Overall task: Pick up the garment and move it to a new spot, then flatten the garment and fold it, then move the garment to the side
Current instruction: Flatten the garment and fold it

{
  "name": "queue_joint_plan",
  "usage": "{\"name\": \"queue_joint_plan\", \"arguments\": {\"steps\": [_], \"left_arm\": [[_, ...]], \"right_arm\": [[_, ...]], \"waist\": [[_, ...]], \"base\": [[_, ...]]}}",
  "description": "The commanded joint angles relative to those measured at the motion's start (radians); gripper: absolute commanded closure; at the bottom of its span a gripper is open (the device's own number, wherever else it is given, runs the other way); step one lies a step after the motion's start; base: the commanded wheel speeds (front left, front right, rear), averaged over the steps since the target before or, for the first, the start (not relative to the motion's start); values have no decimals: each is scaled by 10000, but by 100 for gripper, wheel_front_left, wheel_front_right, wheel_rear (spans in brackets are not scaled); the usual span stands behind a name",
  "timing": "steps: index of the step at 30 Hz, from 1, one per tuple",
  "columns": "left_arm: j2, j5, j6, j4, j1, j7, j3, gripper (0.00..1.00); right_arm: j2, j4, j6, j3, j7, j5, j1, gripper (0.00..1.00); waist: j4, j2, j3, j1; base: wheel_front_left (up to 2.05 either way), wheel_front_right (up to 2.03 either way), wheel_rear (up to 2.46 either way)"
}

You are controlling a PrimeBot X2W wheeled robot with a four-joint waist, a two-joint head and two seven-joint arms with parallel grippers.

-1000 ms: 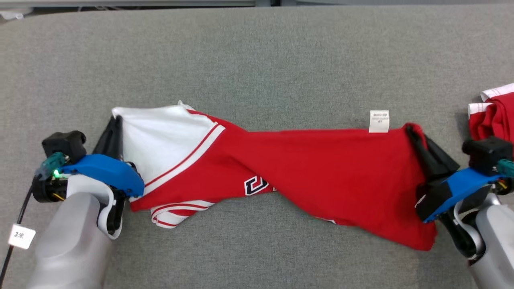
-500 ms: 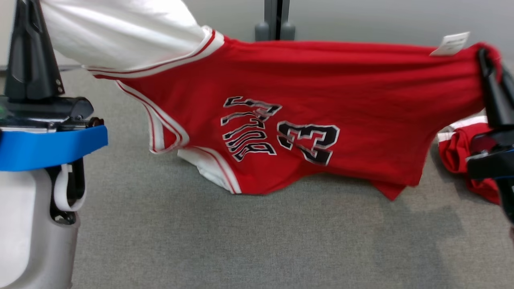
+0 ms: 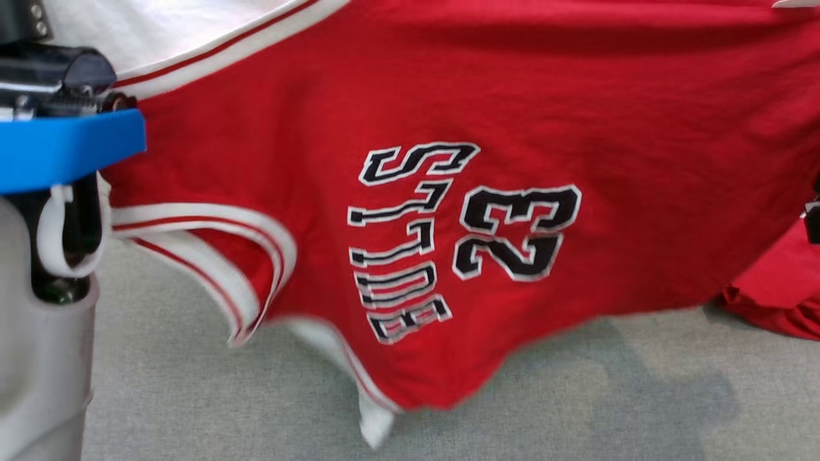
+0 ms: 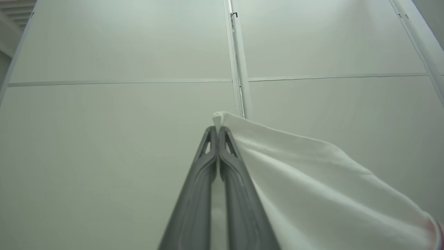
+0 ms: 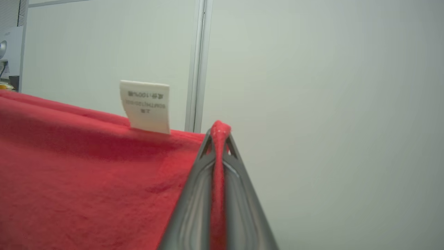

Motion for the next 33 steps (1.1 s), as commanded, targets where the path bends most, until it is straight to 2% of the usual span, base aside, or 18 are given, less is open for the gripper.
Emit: {"name": "queue_joint_plan", "arguments": {"steps": [1, 4, 8, 12, 15, 16, 22, 27, 33], "left_arm": [[-123, -181, -52, 412, -278, 91, -77, 100], [-326, -447, -231, 1302, -718, 70, -164, 100], [-680, -736, -548, 3299, -1718, -147, -330, 100], [-1068, -954, -844, 5586, -3174, -577, -313, 100], [-1131, -1004, -935, 7107, -4335, -1069, -154, 100], [-1131, -1004, -935, 7107, -4335, -1069, -154, 100], [-1270, -900, -1039, 9471, -5964, -1636, 38, 100], [-1680, -1006, -1127, 11054, -5740, -1767, 172, 100], [-2219, -1199, -1255, 12402, -4255, -1778, 526, 100]], "right_arm": [[69, 185, -1, 6, 82, 129, -312, 100], [151, 595, 1, 167, 152, 257, -737, 100], [224, 1724, 1, 548, 67, 341, -1812, 100], [406, 3427, -1, 937, -281, 395, -3439, 100], [682, 4843, 1, 1299, -724, 456, -4748, 100], [682, 4843, 1, 1299, -724, 456, -4748, 100], [1262, 7794, 1, 1737, -2020, 444, -6967, 100], [1605, 9743, 1, 2711, -2822, 611, -7443, 100], [2125, 11370, 1, 4044, -3326, 1212, -6441, 100]], "waist": [[32, 1, 238, 2], [27, 1, 655, 2], [-13, 1, 1216, 2], [-142, 1, 1658, 2], [-277, 1, 1821, 2], [-277, 1, 1821, 2], [-333, 1, 2073, 2], [-126, 1, 2402, 2], [-77, 1, 2904, 2]], "base": [[0, 0, 0], [0, 0, 0], [0, 0, 0], [0, 0, 0], [0, 0, 0], [0, 0, 0], [0, 0, 0], [0, 0, 0], [0, 0, 0]]}}
